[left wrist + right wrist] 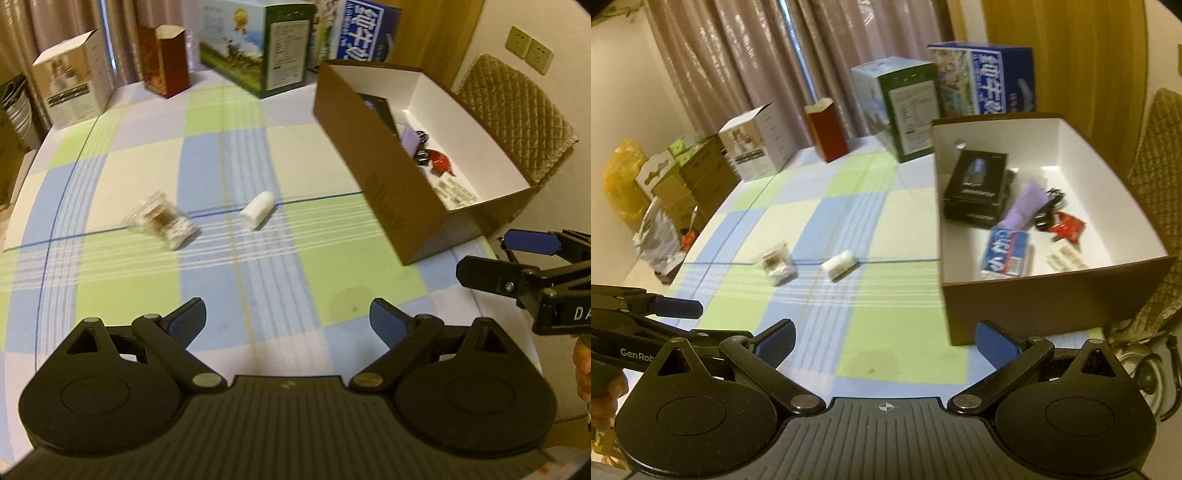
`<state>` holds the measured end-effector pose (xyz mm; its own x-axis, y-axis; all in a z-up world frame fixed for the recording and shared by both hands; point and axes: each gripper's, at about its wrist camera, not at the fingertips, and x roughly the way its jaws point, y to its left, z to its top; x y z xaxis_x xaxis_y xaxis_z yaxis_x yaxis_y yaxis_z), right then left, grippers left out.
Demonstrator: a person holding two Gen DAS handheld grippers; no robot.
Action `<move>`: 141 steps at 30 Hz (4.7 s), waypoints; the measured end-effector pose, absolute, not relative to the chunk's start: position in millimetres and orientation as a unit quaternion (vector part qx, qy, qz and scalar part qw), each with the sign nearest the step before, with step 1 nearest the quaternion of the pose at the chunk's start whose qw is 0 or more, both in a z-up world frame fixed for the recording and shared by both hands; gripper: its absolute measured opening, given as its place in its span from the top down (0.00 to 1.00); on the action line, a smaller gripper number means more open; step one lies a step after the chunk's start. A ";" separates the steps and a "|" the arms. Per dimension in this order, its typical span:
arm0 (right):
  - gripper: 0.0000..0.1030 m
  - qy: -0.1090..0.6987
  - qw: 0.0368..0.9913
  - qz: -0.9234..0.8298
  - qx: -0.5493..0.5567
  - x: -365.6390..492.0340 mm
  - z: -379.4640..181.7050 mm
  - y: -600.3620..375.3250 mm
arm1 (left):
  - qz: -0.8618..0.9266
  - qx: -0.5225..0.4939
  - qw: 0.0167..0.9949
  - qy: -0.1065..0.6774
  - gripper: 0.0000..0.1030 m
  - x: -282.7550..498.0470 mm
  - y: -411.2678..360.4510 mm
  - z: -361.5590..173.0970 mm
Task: Organize objects
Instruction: 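Withdraw both grippers from the brown box back over the table, then grasp the cotton swab bag with the left gripper while the right gripper grasps the white pill bottle, then lift the swab bag and pill bottle and carry them over the brown box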
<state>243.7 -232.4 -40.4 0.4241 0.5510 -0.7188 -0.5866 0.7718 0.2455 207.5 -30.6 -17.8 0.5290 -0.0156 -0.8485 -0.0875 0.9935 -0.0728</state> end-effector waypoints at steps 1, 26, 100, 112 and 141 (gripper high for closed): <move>0.02 0.419 0.842 0.339 -0.023 242.0 -42.3 -228.3 | 0.024 -0.054 0.872 0.485 0.09 205.3 -27.1 -18.5; 0.02 0.453 0.816 0.357 -0.041 259.6 -91.0 -139.0 | 0.106 -0.085 0.850 0.509 0.09 206.6 55.4 -47.8; 0.77 0.472 0.802 0.349 -0.108 326.8 -164.2 -90.1 | 0.091 -0.119 0.827 0.541 0.75 309.2 99.5 -131.0; 0.77 0.493 0.788 0.350 -0.115 269.5 -156.4 -147.4 | -0.001 -0.088 0.812 0.577 0.75 247.5 48.0 -125.7; 0.77 0.480 0.792 0.359 -0.112 251.9 -156.6 -167.9 | 0.017 -0.065 0.818 0.572 0.83 247.7 4.3 -124.5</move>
